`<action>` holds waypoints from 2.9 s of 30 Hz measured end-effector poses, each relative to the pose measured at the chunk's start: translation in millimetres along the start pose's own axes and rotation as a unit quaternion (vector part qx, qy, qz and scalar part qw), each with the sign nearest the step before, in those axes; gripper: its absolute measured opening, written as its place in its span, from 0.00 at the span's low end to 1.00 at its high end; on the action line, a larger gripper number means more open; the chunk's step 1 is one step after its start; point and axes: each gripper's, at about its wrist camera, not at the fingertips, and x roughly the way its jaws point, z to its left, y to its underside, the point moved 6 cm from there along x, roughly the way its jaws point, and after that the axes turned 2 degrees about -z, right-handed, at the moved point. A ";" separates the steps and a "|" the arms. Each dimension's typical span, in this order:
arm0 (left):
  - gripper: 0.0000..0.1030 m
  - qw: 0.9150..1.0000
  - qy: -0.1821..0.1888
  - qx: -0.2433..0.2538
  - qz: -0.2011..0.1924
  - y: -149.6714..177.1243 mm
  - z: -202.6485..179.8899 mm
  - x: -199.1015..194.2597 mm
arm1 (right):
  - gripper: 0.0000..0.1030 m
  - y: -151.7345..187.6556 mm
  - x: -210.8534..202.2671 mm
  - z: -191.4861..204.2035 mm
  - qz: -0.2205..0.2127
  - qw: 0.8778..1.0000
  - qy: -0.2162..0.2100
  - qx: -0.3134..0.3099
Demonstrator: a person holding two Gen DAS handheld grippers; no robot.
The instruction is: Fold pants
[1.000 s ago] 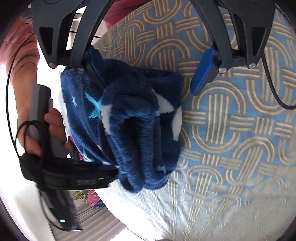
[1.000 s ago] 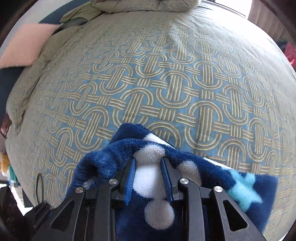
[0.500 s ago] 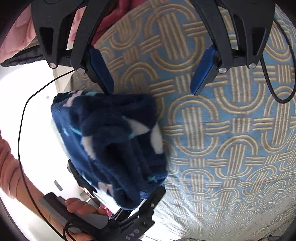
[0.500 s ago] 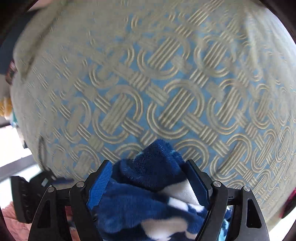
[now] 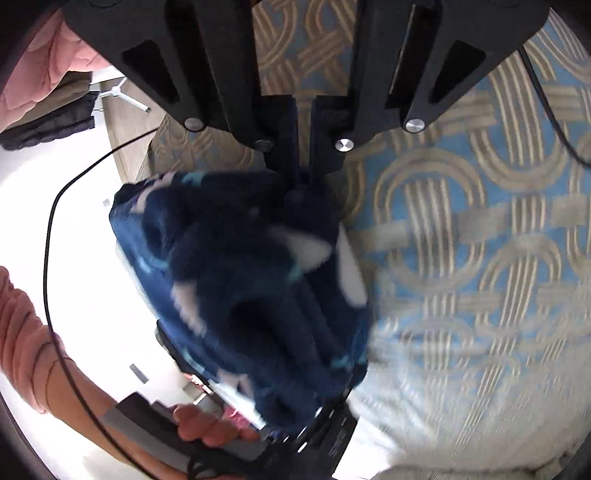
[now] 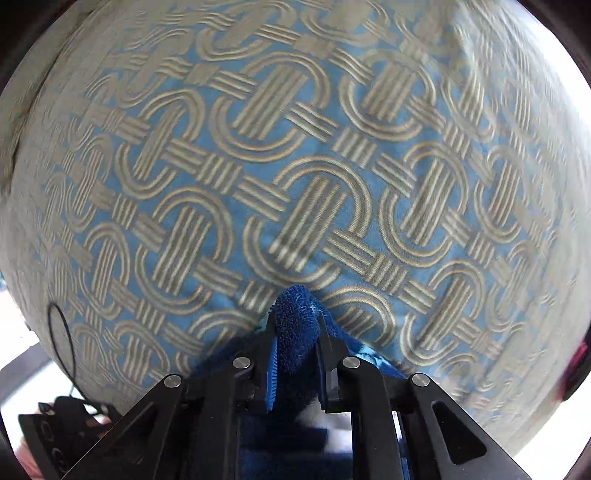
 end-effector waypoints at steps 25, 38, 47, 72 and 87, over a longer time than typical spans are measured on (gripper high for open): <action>0.71 0.994 -0.079 -0.004 -0.074 -32.5 -33.9 -66.5 | 0.28 186.5 -104.7 -74.1 -0.236 0.963 -0.032 0.124; 0.81 0.996 -0.081 -0.042 -0.017 -91.4 -23.4 -18.5 | 0.80 309.9 -34.8 -168.6 -0.353 0.851 -0.210 0.327; 1.00 0.991 -0.045 -0.111 0.058 -80.5 16.4 45.8 | 0.93 255.8 15.7 -171.6 -0.340 0.826 -0.324 0.311; 0.72 0.992 -0.129 -0.011 -0.010 -196.7 -49.9 86.2 | 0.66 234.8 -30.4 -293.9 -0.318 0.860 -0.140 0.373; 0.95 0.964 -0.229 0.071 -0.112 -151.1 -143.1 -31.3 | 0.74 330.5 -156.2 -124.1 -0.495 0.811 0.078 0.302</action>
